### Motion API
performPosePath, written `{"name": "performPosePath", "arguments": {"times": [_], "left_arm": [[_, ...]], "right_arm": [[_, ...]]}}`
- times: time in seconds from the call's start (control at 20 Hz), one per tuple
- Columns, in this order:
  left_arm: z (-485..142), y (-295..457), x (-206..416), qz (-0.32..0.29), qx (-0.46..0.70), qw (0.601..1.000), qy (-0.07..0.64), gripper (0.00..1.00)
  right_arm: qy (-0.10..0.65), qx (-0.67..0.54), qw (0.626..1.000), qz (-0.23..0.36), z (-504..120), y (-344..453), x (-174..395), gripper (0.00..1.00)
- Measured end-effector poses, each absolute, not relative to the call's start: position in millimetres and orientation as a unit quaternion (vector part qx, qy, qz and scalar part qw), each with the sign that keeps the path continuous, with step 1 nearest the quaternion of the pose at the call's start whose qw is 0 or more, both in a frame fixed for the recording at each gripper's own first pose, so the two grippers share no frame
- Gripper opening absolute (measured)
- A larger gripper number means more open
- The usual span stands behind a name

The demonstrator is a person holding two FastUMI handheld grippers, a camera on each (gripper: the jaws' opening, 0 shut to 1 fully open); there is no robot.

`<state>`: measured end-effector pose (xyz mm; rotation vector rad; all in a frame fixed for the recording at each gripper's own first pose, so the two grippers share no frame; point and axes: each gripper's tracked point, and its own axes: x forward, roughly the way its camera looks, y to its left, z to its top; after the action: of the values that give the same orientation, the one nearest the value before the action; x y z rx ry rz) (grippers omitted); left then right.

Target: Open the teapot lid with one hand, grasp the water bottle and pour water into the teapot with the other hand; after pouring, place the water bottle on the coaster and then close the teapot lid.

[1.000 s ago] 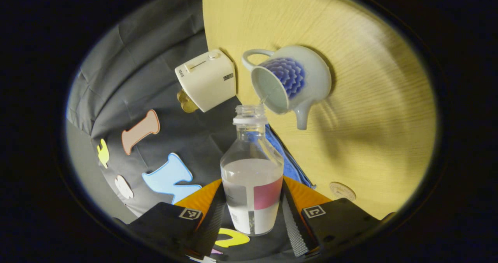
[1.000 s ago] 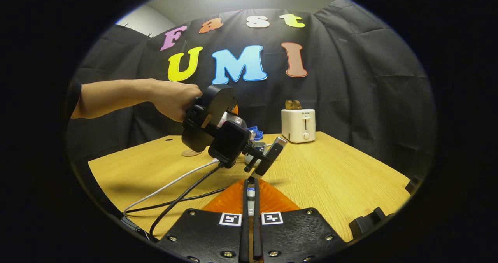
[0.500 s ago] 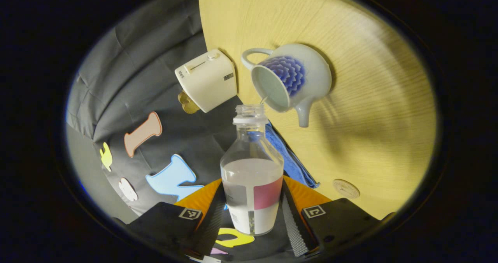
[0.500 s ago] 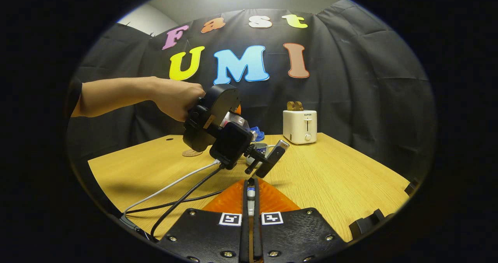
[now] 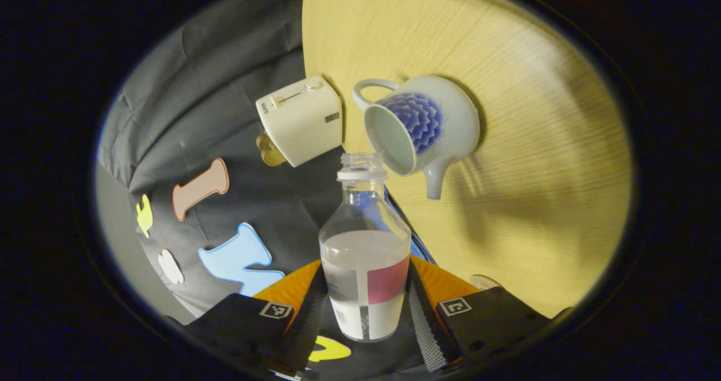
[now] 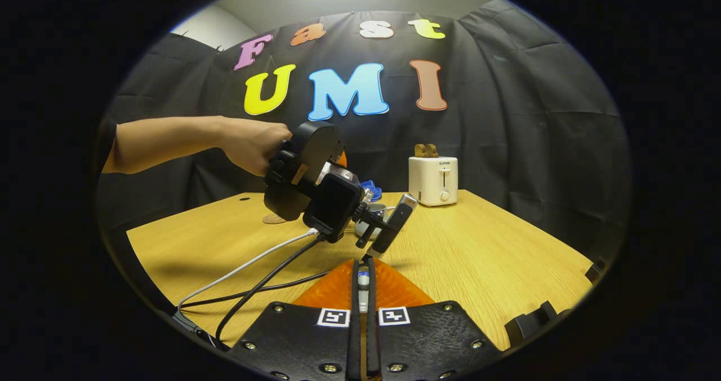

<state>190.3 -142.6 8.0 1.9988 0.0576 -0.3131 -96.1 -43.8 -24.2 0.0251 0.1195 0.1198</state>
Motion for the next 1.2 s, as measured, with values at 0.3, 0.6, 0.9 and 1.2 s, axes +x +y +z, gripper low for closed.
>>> {"name": "performPosePath", "arguments": {"times": [0.3, 0.6, 0.9, 1.2], "left_arm": [[-5.7, -135.8, 192.0, -0.16, 0.736, 0.657, 0.029, 0.86], [1.4, -89.2, 160.4, -0.154, 0.539, 0.827, 0.025, 0.86], [34.1, -13.0, 125.8, -0.117, 0.245, 0.962, 0.006, 0.86], [32.9, 51.3, 135.9, -0.064, 0.028, 0.998, 0.008, 0.85]], "right_arm": [[0.019, 0.0, 0.999, 0.048, 0.7, -48.0, -95.4, 0.04], [0.006, -0.005, 0.998, 0.057, 18.2, -39.0, -81.4, 0.04], [0.007, 0.022, 0.996, 0.085, 26.9, -20.1, -40.2, 0.04], [0.015, 0.028, 0.994, 0.102, 24.1, -0.6, -10.2, 0.04]]}}
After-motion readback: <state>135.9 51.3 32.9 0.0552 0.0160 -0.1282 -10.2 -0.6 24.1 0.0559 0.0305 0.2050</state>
